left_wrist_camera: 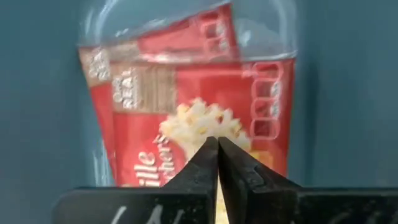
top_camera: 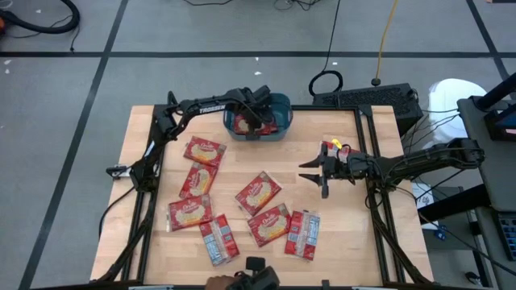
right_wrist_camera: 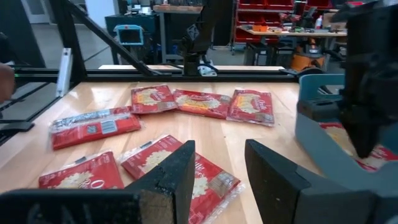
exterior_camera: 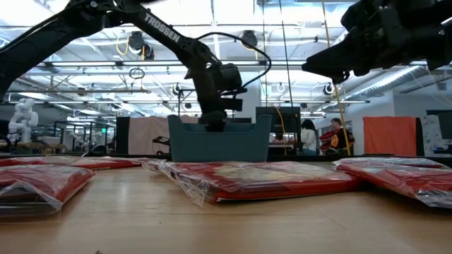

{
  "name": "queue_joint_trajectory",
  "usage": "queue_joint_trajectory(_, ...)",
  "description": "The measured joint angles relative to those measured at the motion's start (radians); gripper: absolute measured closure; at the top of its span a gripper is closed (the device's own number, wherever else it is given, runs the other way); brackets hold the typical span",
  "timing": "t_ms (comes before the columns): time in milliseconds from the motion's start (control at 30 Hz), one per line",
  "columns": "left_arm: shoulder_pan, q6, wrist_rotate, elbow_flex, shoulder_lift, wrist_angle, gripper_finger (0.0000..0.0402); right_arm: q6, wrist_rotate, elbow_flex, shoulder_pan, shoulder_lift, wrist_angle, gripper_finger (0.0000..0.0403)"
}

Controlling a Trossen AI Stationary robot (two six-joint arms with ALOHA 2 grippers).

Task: Sort popcorn bags into baskets
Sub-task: Put the red popcorn bag into the blue bin

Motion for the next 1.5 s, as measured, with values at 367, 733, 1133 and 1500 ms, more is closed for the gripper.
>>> queue_joint_trajectory(367,0.052,0.003,0.017,-0.045,-0.002,0.088,0.0383,-0.003,0.031,0.000,-0.002,0.000,0.010,0.0271)
queue_joint_trajectory(733,0.046,0.007,0.039,-0.058,-0.018,0.130,0.0381,0.008,0.032,0.000,-0.002,0.000,0.016,0.0271)
queue_joint_trajectory(1133,0.009,-0.309,0.097,-0.059,-0.241,-0.002,0.0380,0.108,0.134,0.000,-0.002,0.000,-0.083,0.0271)
queue_joint_trajectory(1500,-0.314,-0.446,0.051,-0.501,-0.556,0.300,0.0393,0.389,0.260,0.025,0.091,0.000,-0.391,0.0271)
